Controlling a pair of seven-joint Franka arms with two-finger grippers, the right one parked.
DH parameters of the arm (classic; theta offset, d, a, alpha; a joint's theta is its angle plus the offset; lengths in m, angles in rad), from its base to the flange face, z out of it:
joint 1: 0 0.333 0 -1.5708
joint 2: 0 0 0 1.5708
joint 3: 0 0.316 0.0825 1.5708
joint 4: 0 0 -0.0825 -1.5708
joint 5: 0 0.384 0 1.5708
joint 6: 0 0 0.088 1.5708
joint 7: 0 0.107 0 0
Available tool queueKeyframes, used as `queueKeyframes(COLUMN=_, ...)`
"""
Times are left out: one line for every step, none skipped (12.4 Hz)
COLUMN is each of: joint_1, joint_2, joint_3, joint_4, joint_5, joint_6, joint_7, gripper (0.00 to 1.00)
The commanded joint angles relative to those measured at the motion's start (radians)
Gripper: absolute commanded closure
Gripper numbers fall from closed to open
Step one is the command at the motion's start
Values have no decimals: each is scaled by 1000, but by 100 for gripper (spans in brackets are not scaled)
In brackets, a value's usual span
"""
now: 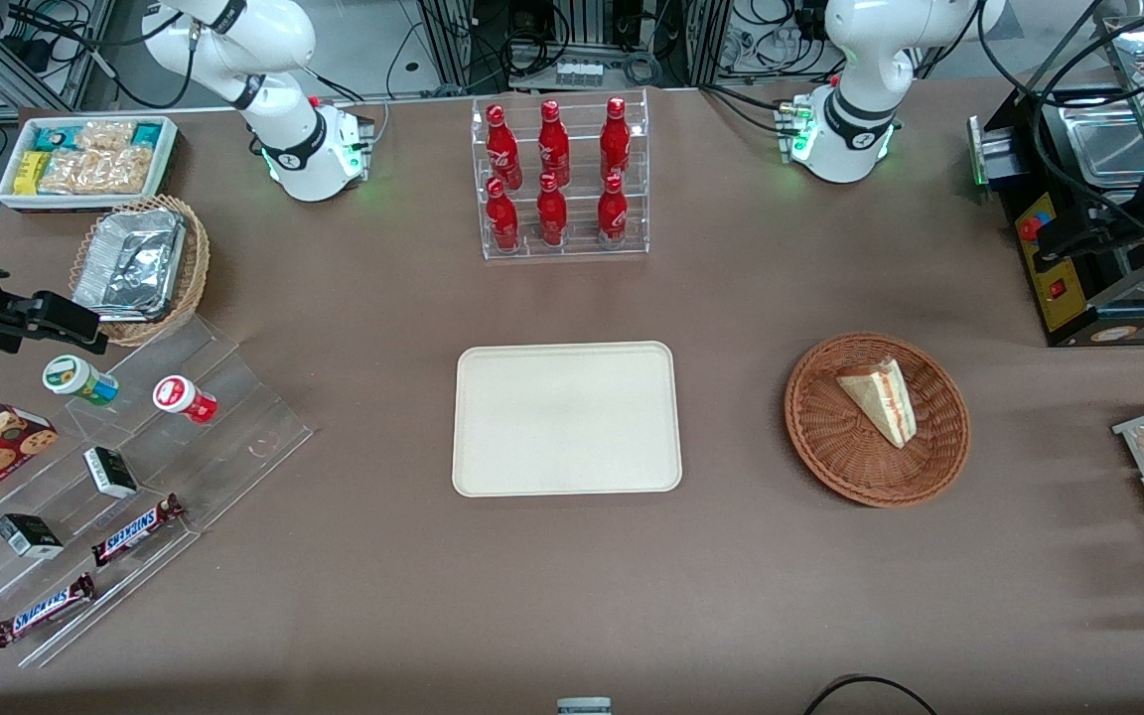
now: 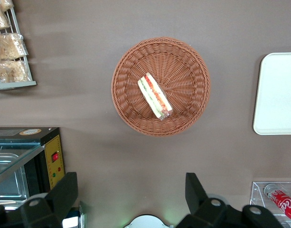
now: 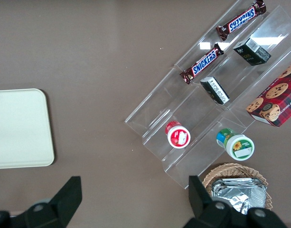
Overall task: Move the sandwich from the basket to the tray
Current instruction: 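Move the left gripper over the wrapped sandwich in the wicker basket and descend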
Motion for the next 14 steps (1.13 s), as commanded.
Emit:
queueKeyframes(joint_1=13, joint_2=6, joint_3=-6, joint_4=20, joint_5=-3, joint_6=-28, joint_7=2, gripper=0)
queueKeyframes(joint_1=11, joint_2=9, joint_3=-6, joint_4=10, joint_5=1, joint_6=-19, joint_7=0, gripper=0)
queueKeyframes(joint_1=13, joint_2=10, joint_3=-6, joint_4=-14, joint_5=8, joint_6=4, joint_7=0, gripper=0)
queueKeyframes(joint_1=13, joint_2=7, joint_3=-6, joint_4=-60, joint_5=2, joint_6=46, joint_7=-2, gripper=0)
queueKeyframes(joint_1=14, joint_2=-2, joint_3=0, joint_4=-118, joint_5=2, joint_6=87, joint_7=-12, gripper=0)
queueKeyframes(joint_1=14, joint_2=-9, joint_3=15, joint_4=-178, joint_5=-5, joint_6=147, joint_7=-15, gripper=0)
queueKeyframes(joint_1=14, joint_2=-31, joint_3=20, joint_4=-257, joint_5=-6, joint_6=234, joint_7=-20, gripper=0)
queueKeyframes(joint_1=14, joint_2=-40, joint_3=20, joint_4=-320, joint_5=-6, joint_6=298, joint_7=-49, gripper=0)
queueKeyframes(joint_1=13, joint_2=-34, joint_3=20, joint_4=-362, joint_5=-8, joint_6=351, joint_7=-124, gripper=0)
queueKeyframes(joint_1=11, joint_2=-31, joint_3=18, joint_4=-394, joint_5=-9, joint_6=403, joint_7=-220, gripper=0)
queueKeyframes(joint_1=5, joint_2=-29, joint_3=14, joint_4=-428, joint_5=-6, joint_6=449, joint_7=-303, gripper=0)
queueKeyframes(joint_1=-1, joint_2=-29, joint_3=8, joint_4=-456, joint_5=-3, joint_6=474, joint_7=-357, gripper=0)
queueKeyframes(joint_1=-4, joint_2=-28, joint_3=-6, joint_4=-470, joint_5=0, joint_6=486, joint_7=-373, gripper=0)
queueKeyframes(joint_1=-5, joint_2=-28, joint_3=-11, joint_4=-491, joint_5=0, joint_6=507, joint_7=-394, gripper=0)
